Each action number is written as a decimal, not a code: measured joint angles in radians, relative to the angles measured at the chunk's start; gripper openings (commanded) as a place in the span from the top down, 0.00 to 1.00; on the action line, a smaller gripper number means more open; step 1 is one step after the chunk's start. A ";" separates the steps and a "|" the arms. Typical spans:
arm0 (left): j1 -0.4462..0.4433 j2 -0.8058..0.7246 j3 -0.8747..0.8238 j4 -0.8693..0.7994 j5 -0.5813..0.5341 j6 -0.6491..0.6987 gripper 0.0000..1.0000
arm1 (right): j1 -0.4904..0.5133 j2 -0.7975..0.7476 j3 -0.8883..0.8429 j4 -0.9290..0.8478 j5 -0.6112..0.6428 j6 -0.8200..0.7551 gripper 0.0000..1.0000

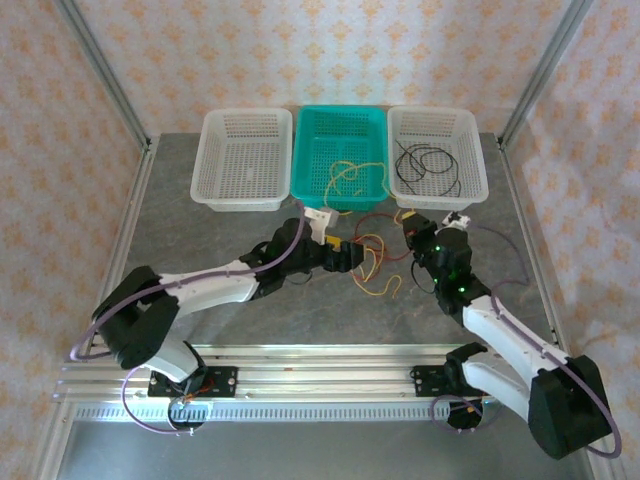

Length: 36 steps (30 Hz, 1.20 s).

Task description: Untangle the cables

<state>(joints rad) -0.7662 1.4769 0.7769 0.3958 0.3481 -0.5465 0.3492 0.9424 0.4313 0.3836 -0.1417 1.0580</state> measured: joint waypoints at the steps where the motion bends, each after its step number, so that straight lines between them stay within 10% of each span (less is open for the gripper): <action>1: 0.000 -0.026 -0.016 -0.013 -0.019 0.002 0.07 | 0.000 -0.009 0.013 -0.021 0.017 -0.007 1.00; 14: 0.080 -0.272 -0.088 -0.096 -0.232 0.016 0.01 | 0.000 0.067 0.221 -0.190 0.169 -0.045 1.00; 36: 0.370 0.073 0.230 -0.122 -0.203 -0.005 0.01 | 0.035 0.777 0.928 -0.430 0.363 -0.008 1.00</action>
<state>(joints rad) -0.3958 1.5501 1.0069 0.2741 0.1455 -0.5514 0.3843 1.7199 1.3594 -0.0460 0.2214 1.0504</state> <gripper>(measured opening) 0.989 0.040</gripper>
